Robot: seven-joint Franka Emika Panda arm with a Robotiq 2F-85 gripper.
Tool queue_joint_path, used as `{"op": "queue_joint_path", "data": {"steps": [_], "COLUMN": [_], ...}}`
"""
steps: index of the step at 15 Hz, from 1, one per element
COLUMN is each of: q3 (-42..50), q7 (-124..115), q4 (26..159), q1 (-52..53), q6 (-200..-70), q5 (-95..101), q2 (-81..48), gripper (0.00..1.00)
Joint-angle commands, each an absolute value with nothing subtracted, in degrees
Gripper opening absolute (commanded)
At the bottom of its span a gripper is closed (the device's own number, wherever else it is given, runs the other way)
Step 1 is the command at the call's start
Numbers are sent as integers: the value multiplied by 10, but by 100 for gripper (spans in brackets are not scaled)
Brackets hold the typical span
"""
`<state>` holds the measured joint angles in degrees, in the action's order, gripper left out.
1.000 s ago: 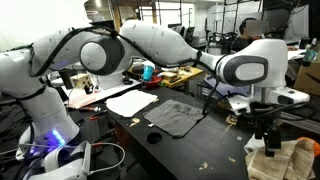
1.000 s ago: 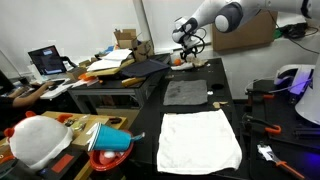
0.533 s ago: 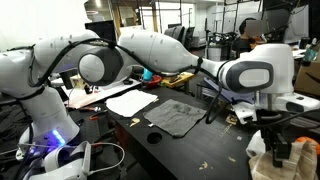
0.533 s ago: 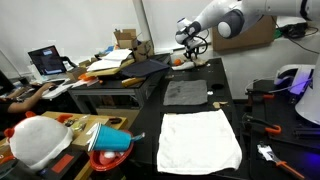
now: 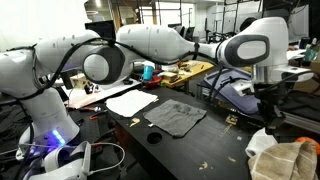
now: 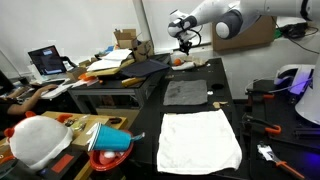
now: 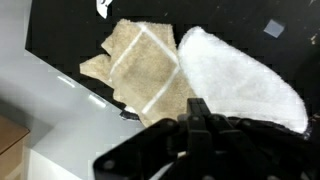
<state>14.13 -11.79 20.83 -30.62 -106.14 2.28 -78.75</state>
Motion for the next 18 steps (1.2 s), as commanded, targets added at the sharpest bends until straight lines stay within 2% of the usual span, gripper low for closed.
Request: {"op": "queue_joint_path", "data": {"steps": [1, 4, 8, 16, 18], "q3": [129, 127, 134, 137, 135], "q7": [-107, -105, -130, -129, -133], "q4": [231, 247, 185, 191, 226], "q1": [-287, -265, -267, -311, -317], "q6": [-1020, -918, -877, -1062, -1113], "q5": [35, 39, 52, 69, 73], "q2": [-760, -750, -810, -855, -843], "gripper": [0, 0, 0, 0, 0]}}
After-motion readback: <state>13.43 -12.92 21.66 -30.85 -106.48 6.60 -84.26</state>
